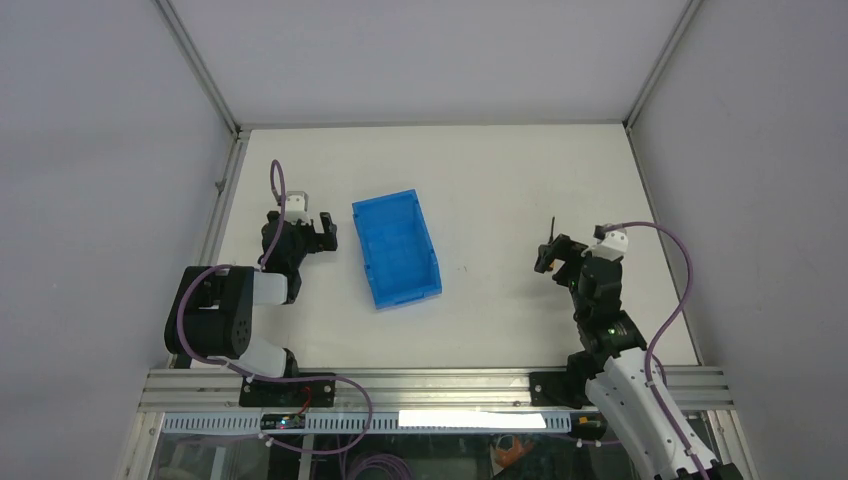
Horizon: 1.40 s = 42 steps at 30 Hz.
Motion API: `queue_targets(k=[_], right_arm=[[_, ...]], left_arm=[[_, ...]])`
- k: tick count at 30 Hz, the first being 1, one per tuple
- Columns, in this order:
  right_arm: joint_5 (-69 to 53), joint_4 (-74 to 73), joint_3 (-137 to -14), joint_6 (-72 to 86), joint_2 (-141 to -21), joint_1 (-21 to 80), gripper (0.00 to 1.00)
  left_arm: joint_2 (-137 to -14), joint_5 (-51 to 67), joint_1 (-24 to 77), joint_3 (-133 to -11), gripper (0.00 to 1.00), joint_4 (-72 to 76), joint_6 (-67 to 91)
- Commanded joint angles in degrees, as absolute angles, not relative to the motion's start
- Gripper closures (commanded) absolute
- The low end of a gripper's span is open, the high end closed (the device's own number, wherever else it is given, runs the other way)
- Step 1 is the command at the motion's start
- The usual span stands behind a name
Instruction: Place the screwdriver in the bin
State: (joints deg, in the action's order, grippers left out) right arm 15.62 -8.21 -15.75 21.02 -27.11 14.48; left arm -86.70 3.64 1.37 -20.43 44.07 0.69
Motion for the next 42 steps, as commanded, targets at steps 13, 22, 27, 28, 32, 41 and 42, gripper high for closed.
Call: queue_targets(k=[13,22,27,28,32,41,42], right_arm=[[12.3,-18.8,-46.8,15.9,-38.7,14.5,0.03],[7.5,-68.5,-95.2,14.2,-81.7,10.1,0.01],[5.4,-71.7,-96.7,12.7,-95.5,7.6,0.01],[4.9,-70.6,-95.3,12.6,-98.1,7.0,0.02],[4.1,-64.5,-89.1,12.7,-105.2,5.0,0.06],[4.6,-55.4,-81.6,12.7,-115.3,3.8,0.26],[4.8,-54.6,-81.2,12.6,-115.8,3.8,0.31]], left_arm=[[-86.3,5.2,0.8,-21.5,0.01,46.9,1.1],[-86.2,5.2,0.8,-21.5,0.01,46.9,1.1],[-86.3,5.1,0.8,-21.5,0.01,46.9,1.1],[-86.3,5.2,0.8,-21.5,0.01,46.9,1.1],[-86.3,5.2,0.8,-21.5,0.01,47.0,1.1],[-86.3,5.2,0.8,-21.5,0.01,46.9,1.1],[-86.3,5.2,0.8,-21.5,0.01,46.9,1.1]])
